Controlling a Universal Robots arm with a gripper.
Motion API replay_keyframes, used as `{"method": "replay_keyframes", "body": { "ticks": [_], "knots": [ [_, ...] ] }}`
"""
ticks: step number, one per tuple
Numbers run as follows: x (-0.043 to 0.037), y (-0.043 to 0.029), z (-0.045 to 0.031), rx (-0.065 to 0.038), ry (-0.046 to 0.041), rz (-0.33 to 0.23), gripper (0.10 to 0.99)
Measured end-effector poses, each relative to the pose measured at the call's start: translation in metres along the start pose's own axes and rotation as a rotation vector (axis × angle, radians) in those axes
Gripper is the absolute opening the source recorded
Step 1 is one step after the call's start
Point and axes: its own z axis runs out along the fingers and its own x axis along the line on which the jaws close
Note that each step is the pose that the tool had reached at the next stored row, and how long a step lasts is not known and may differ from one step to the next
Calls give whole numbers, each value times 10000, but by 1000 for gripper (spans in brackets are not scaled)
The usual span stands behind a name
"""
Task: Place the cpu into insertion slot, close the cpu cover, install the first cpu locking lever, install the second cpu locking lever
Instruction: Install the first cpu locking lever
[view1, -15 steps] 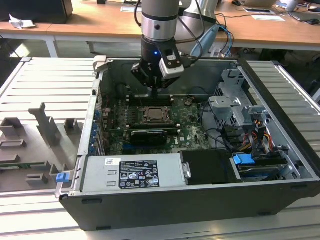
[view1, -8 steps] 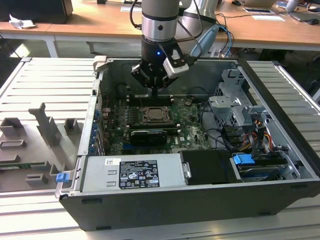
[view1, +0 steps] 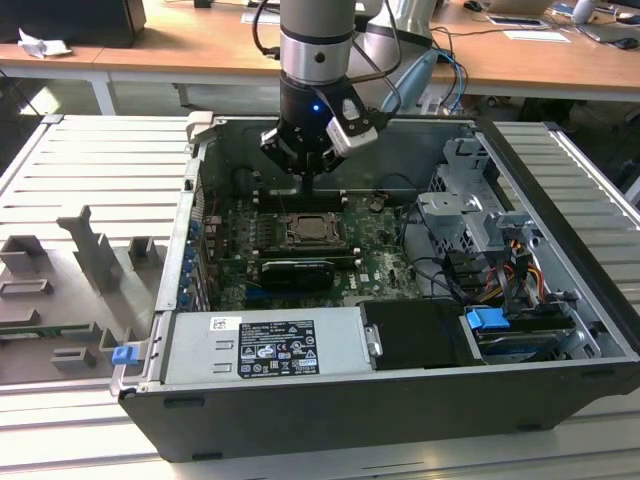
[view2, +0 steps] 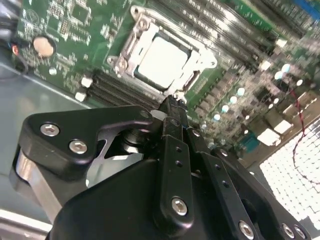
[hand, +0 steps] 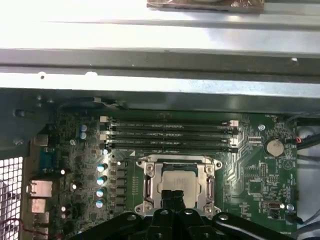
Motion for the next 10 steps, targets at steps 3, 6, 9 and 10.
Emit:
{"method": "replay_keyframes", "body": {
  "ticks": [3, 6, 9, 10],
  "knots": [
    [122, 2, 6, -8, -17, 0, 106],
    [297, 6, 14, -9, -77, -8, 106],
    [399, 19, 42, -8, -126, -23, 106],
    [426, 34, 55, -8, -128, -36, 106]
  ]
}}
